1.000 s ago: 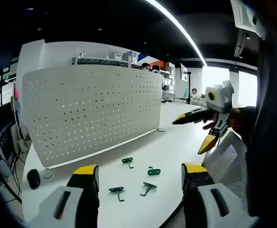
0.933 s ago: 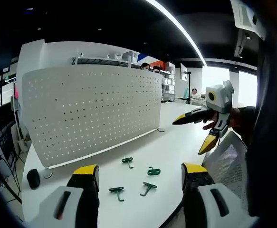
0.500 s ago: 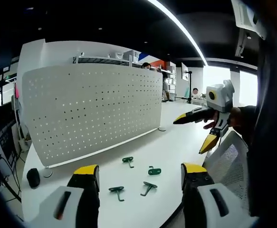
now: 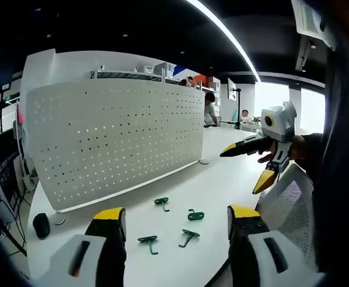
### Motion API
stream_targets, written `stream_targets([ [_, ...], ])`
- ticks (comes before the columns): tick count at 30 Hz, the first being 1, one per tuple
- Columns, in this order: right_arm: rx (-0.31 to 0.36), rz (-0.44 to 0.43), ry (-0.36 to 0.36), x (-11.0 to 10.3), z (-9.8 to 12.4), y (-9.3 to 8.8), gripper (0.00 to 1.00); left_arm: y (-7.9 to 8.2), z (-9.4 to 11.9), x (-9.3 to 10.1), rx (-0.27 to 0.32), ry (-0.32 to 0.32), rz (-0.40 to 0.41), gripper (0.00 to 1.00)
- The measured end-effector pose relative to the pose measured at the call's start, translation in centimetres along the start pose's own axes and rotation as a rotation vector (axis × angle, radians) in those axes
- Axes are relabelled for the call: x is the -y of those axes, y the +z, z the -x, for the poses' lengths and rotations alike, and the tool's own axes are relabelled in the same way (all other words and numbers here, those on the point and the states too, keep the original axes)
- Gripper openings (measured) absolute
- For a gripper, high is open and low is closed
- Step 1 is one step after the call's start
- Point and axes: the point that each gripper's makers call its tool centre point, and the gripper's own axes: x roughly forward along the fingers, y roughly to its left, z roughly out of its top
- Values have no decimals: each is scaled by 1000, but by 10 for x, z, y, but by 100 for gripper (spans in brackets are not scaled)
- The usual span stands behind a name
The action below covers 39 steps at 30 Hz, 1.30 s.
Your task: Insert the hook assembly into the mounting plate slot until the hook locks in place.
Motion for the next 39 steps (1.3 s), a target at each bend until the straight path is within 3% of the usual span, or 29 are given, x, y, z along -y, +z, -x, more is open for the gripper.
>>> stream_targets([
  [24, -13, -20, -46, -1, 1, -2, 91, -12, -14, -11, -35, -62, -23, 68],
  [33, -24, -24, -57, 1, 1, -3, 91, -21, -26, -23, -73, -93, -74, 61],
  [39, -24, -21, -58, 0, -1, 0, 91, -35, -38, -24, -122, -158, -120, 50],
])
